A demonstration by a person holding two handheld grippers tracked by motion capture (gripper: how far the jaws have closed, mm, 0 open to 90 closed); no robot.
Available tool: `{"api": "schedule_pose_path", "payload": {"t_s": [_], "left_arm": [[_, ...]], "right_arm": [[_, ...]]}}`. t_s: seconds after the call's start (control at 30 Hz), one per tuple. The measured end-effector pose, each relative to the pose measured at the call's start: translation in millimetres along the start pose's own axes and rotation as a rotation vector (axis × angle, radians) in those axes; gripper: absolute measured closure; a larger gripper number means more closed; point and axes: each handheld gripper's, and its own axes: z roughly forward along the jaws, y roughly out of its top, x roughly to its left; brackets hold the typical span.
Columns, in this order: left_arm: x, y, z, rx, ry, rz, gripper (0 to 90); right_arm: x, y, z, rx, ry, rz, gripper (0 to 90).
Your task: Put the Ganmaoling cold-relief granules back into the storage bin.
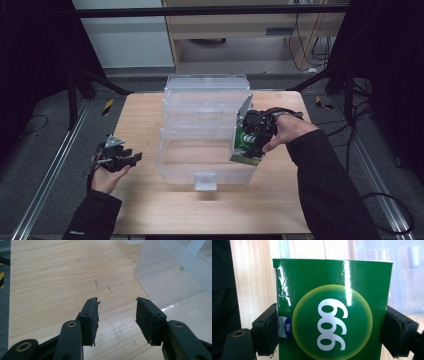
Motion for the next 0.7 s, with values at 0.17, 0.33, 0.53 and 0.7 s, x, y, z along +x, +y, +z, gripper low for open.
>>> {"api": "schedule_pose_path", "payload": {"t_s": [0.17, 0.33, 0.53, 0.7], "left_arm": [[0.4, -0.3, 0.1, 0.0, 0.001, -0.002, 51.6], [0.3, -0.1, -0.4, -0.002, 0.001, -0.002, 51.6], [0.4, 0.0, -0.6, -0.002, 0.001, -0.001, 51.6], [0.9, -0.2, -0.7, -0.001, 0.002, -0.001, 51.7]], "right_arm": [[-1.3, 9.3, 11.8, -0.005, -0.007, -0.026, 16.8], [-0.6, 13.7, 23.2, 0.012, -0.011, -0.067, 16.8], [0.1, 16.1, 34.9, 0.053, -0.018, -0.082, 16.8], [0.2, 15.1, 44.3, 0.087, -0.019, -0.101, 16.8]]}}
